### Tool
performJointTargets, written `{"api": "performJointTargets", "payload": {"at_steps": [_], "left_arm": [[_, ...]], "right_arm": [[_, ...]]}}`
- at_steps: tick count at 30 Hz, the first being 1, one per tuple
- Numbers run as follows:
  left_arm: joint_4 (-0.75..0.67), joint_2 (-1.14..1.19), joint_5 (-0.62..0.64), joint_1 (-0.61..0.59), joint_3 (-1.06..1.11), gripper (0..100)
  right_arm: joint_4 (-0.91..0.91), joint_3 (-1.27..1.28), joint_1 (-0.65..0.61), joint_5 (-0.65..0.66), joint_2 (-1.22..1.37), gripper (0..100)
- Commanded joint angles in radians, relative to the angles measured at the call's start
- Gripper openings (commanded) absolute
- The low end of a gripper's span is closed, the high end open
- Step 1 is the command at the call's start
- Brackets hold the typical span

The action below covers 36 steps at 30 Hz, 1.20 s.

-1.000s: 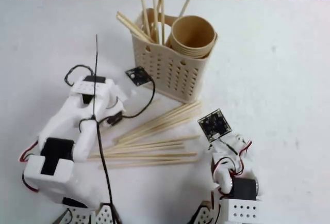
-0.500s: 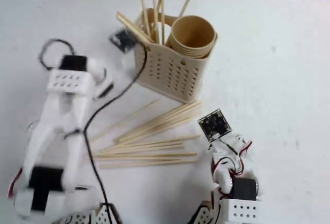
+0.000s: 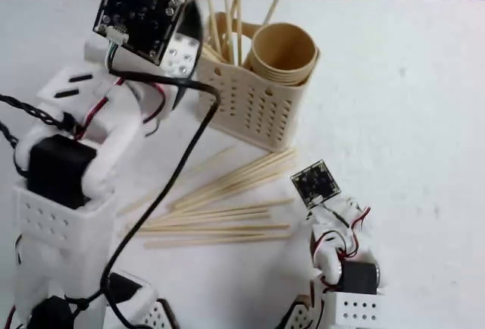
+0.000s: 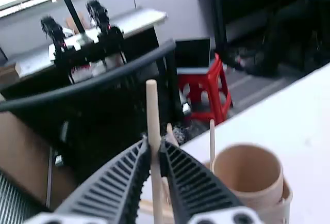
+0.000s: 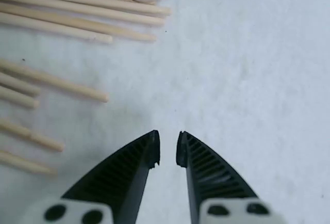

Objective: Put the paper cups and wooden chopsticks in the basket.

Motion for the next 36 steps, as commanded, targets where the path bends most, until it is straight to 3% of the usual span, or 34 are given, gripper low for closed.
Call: {"api": "performJointTargets", "payload": {"at_steps": [1, 6, 12, 18, 30, 33, 36], "left_arm": [[-0.233, 0.041, 0.023, 0.021, -0.054, 2], [-0.381, 0.147, 0.025, 0.013, -0.054, 2], [-0.394, 0.236, 0.037, 0.013, -0.055, 2], [-0.376, 0.297, 0.173, 0.012, -0.109, 8], [-0.224, 0.314, 0.206, -0.038, -0.173, 9], [-0.098, 0.277, 0.199, -0.050, -0.173, 9], [0.117, 0.219, 0.198, -0.050, -0.167, 9]], "right_arm": [[-0.008, 0.009, -0.005, 0.006, -0.007, 7.0], [-0.008, 0.009, -0.005, 0.006, -0.007, 7.0], [-0.008, 0.009, -0.005, 0.006, -0.007, 7.0], [-0.008, 0.009, -0.005, 0.006, -0.007, 7.0], [-0.008, 0.009, -0.005, 0.006, -0.007, 7.0], [-0.008, 0.009, -0.005, 0.006, -0.007, 7.0], [-0.008, 0.009, -0.005, 0.006, -0.007, 7.0]]}}
